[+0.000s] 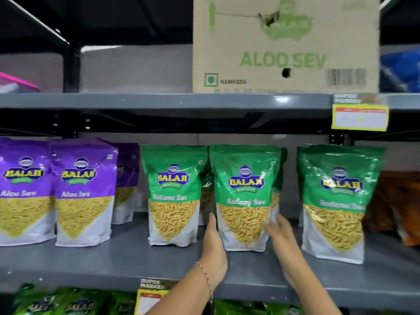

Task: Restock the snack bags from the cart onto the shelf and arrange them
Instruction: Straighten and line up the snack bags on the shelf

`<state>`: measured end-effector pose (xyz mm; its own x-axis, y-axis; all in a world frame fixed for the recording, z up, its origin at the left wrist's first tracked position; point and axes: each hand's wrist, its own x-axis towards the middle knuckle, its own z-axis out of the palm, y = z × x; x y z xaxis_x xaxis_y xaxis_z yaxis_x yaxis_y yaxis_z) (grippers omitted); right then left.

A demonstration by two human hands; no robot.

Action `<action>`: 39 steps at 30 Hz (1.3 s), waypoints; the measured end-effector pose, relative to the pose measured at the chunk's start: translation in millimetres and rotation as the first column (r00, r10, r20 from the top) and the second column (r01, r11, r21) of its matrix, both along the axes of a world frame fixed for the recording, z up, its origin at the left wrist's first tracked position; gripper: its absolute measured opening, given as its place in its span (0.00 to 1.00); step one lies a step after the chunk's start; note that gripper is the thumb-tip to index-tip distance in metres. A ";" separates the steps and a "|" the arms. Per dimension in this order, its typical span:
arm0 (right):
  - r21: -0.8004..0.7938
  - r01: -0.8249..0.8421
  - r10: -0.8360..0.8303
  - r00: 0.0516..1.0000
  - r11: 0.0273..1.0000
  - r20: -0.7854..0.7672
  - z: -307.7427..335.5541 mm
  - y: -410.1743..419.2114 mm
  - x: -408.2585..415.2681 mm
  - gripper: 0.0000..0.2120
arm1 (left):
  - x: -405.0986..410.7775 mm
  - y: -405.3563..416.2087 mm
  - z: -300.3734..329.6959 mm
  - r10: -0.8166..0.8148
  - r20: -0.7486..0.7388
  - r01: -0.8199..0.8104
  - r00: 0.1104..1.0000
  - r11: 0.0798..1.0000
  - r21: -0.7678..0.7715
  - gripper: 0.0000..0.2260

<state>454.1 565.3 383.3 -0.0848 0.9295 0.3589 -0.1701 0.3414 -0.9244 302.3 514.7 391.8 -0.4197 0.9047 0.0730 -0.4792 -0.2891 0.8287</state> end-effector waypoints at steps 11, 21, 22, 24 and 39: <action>-0.045 -0.061 0.056 0.993 0.997 -0.100 -17.3 11.0 5.8 0.30 | 16.1 13.8 -8.6 -0.092 -0.388 0.092 0.917 0.996 -0.020 0.35; -0.013 0.113 -0.114 0.978 0.993 -0.174 -17.1 5.6 12.0 0.24 | 47.0 0.2 15.7 -0.191 -0.468 0.130 0.863 0.979 -0.158 0.27; -0.013 0.122 -0.122 0.978 0.992 -0.171 -16.2 4.5 12.3 0.24 | 45.2 2.2 14.6 -0.205 -0.491 0.159 0.847 0.978 -0.133 0.27; -0.014 0.129 -0.129 0.977 0.992 -0.168 -15.3 3.6 13.0 0.25 | 46.4 0.8 16.4 -0.166 -0.546 0.146 0.821 0.986 -0.081 0.27; 0.003 0.219 -0.218 0.971 0.976 -0.098 -14.9 5.5 11.0 0.21 | 31.7 -5.5 2.7 -0.224 -0.588 0.082 0.777 0.963 -0.258 0.34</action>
<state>465.1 570.9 368.5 0.1553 0.9166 0.3685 -0.1781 0.3929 -0.9022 334.1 509.2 394.5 -0.2061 0.9761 0.0691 0.1211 -0.0446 0.9916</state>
